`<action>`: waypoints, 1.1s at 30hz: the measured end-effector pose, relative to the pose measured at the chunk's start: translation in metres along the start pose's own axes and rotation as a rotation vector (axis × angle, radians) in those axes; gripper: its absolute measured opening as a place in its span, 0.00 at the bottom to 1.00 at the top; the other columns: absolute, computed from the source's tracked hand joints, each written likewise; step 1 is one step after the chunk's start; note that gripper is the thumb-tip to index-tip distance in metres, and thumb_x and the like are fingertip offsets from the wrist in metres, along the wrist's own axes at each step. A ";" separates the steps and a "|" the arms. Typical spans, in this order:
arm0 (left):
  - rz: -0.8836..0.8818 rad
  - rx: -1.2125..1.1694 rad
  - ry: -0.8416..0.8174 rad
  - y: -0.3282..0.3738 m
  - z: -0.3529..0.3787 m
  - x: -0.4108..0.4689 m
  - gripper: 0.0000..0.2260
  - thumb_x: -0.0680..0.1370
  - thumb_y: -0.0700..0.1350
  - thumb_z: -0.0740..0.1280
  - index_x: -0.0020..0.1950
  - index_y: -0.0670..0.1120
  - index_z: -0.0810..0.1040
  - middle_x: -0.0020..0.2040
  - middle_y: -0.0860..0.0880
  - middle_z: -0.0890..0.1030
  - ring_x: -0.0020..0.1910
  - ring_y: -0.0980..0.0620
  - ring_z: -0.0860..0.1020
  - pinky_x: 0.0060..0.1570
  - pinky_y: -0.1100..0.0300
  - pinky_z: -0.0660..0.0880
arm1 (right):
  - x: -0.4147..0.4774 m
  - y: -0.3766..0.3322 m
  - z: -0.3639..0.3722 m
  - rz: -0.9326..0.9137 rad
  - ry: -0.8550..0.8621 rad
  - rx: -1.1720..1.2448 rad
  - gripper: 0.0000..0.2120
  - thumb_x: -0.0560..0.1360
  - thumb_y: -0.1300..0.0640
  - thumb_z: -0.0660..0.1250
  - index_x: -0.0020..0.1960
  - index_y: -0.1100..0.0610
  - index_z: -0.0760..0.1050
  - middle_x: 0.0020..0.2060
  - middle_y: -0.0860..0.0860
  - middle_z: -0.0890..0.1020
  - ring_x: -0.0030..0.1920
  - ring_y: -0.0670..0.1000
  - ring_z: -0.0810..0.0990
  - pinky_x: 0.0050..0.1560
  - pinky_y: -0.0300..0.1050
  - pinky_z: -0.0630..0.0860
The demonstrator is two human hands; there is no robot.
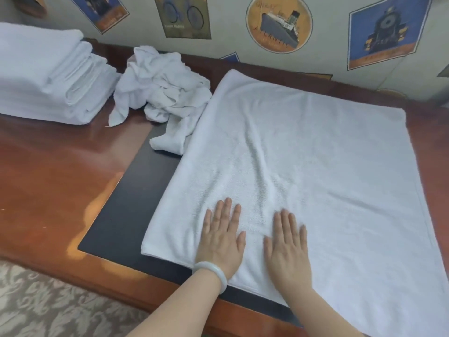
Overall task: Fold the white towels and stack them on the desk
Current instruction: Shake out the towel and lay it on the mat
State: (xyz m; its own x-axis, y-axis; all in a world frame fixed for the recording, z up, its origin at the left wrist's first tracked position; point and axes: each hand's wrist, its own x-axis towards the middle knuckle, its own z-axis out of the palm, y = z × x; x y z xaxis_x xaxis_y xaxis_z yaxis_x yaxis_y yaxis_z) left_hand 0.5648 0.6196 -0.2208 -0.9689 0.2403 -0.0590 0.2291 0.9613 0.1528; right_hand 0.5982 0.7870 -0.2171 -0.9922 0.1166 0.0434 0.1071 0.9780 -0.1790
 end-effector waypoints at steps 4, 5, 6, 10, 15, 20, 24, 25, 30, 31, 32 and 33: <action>0.090 0.032 -0.001 -0.018 -0.001 0.001 0.28 0.82 0.57 0.48 0.80 0.49 0.57 0.81 0.47 0.53 0.80 0.47 0.52 0.74 0.43 0.52 | -0.005 -0.002 0.007 0.037 -0.024 -0.051 0.31 0.80 0.46 0.45 0.80 0.58 0.52 0.79 0.52 0.53 0.79 0.49 0.48 0.78 0.54 0.45; 0.088 0.055 0.010 -0.034 -0.003 0.000 0.27 0.82 0.58 0.47 0.80 0.50 0.57 0.81 0.48 0.53 0.79 0.47 0.52 0.74 0.42 0.53 | -0.004 -0.001 0.007 0.032 -0.019 -0.056 0.31 0.80 0.46 0.45 0.80 0.57 0.52 0.79 0.52 0.54 0.79 0.49 0.48 0.78 0.54 0.45; 0.055 0.074 0.018 -0.054 -0.006 -0.002 0.27 0.82 0.58 0.46 0.80 0.51 0.56 0.81 0.49 0.53 0.79 0.47 0.52 0.75 0.42 0.53 | -0.002 -0.001 0.007 0.036 -0.020 -0.060 0.31 0.80 0.46 0.44 0.80 0.57 0.53 0.79 0.52 0.54 0.79 0.49 0.49 0.78 0.54 0.45; -0.143 0.129 0.018 -0.132 -0.019 -0.015 0.27 0.82 0.57 0.41 0.81 0.50 0.51 0.81 0.48 0.51 0.80 0.47 0.50 0.76 0.41 0.52 | -0.004 -0.002 0.009 0.048 -0.032 -0.063 0.31 0.80 0.45 0.44 0.79 0.58 0.54 0.79 0.52 0.55 0.79 0.50 0.50 0.78 0.54 0.45; -0.251 0.048 0.084 -0.115 -0.035 -0.009 0.28 0.82 0.54 0.44 0.79 0.44 0.55 0.80 0.42 0.55 0.79 0.42 0.53 0.75 0.43 0.49 | -0.003 -0.002 0.009 0.056 -0.015 -0.049 0.31 0.79 0.46 0.45 0.79 0.59 0.56 0.78 0.53 0.57 0.79 0.49 0.51 0.78 0.54 0.46; 0.135 0.057 0.009 -0.058 -0.026 0.034 0.27 0.82 0.56 0.45 0.80 0.50 0.56 0.81 0.47 0.52 0.80 0.45 0.50 0.74 0.38 0.48 | -0.002 -0.003 0.008 0.063 -0.034 -0.073 0.31 0.79 0.46 0.45 0.80 0.58 0.54 0.79 0.51 0.55 0.79 0.48 0.48 0.78 0.54 0.45; 0.072 0.091 0.003 -0.082 -0.011 0.023 0.27 0.82 0.58 0.47 0.80 0.51 0.55 0.81 0.49 0.53 0.79 0.46 0.52 0.73 0.32 0.51 | -0.002 -0.001 0.009 0.057 -0.032 -0.068 0.31 0.79 0.47 0.47 0.80 0.57 0.53 0.79 0.52 0.55 0.79 0.49 0.49 0.78 0.54 0.46; 0.075 0.080 0.002 -0.083 -0.012 0.018 0.27 0.82 0.57 0.48 0.80 0.51 0.56 0.81 0.49 0.54 0.79 0.46 0.53 0.72 0.32 0.53 | -0.002 -0.001 0.009 0.055 -0.029 -0.059 0.31 0.79 0.47 0.48 0.80 0.57 0.53 0.79 0.52 0.55 0.79 0.49 0.50 0.77 0.54 0.46; 0.048 0.046 -0.028 -0.075 -0.018 -0.008 0.27 0.82 0.57 0.47 0.79 0.49 0.60 0.80 0.47 0.56 0.79 0.45 0.56 0.70 0.31 0.58 | -0.010 0.001 0.008 0.050 -0.034 -0.013 0.30 0.81 0.45 0.45 0.79 0.58 0.57 0.78 0.53 0.58 0.79 0.50 0.52 0.76 0.55 0.50; 0.044 0.047 -0.035 -0.076 -0.019 -0.016 0.26 0.83 0.57 0.46 0.79 0.49 0.59 0.80 0.47 0.56 0.79 0.45 0.56 0.70 0.31 0.58 | -0.016 0.001 0.009 0.035 -0.026 0.005 0.30 0.81 0.44 0.43 0.78 0.59 0.59 0.78 0.53 0.60 0.79 0.50 0.53 0.76 0.56 0.52; 0.040 0.050 -0.041 -0.076 -0.019 -0.024 0.26 0.83 0.57 0.43 0.79 0.49 0.59 0.80 0.47 0.56 0.78 0.44 0.57 0.70 0.31 0.59 | -0.024 -0.001 0.010 0.017 -0.008 0.020 0.31 0.82 0.43 0.41 0.78 0.59 0.59 0.78 0.52 0.61 0.79 0.49 0.53 0.76 0.56 0.54; 0.037 0.054 -0.053 -0.076 -0.018 -0.033 0.27 0.83 0.57 0.41 0.79 0.49 0.60 0.80 0.46 0.57 0.78 0.44 0.57 0.69 0.31 0.59 | -0.032 -0.002 0.011 -0.006 0.012 0.042 0.32 0.81 0.42 0.41 0.78 0.59 0.59 0.77 0.51 0.61 0.79 0.47 0.52 0.76 0.55 0.55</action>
State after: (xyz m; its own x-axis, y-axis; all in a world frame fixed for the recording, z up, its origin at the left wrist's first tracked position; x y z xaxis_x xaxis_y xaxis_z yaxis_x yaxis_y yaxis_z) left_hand 0.5775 0.5361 -0.2132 -0.9536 0.2816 -0.1066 0.2711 0.9571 0.1025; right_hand 0.6294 0.7792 -0.2284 -0.9920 0.1130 0.0566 0.0980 0.9705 -0.2203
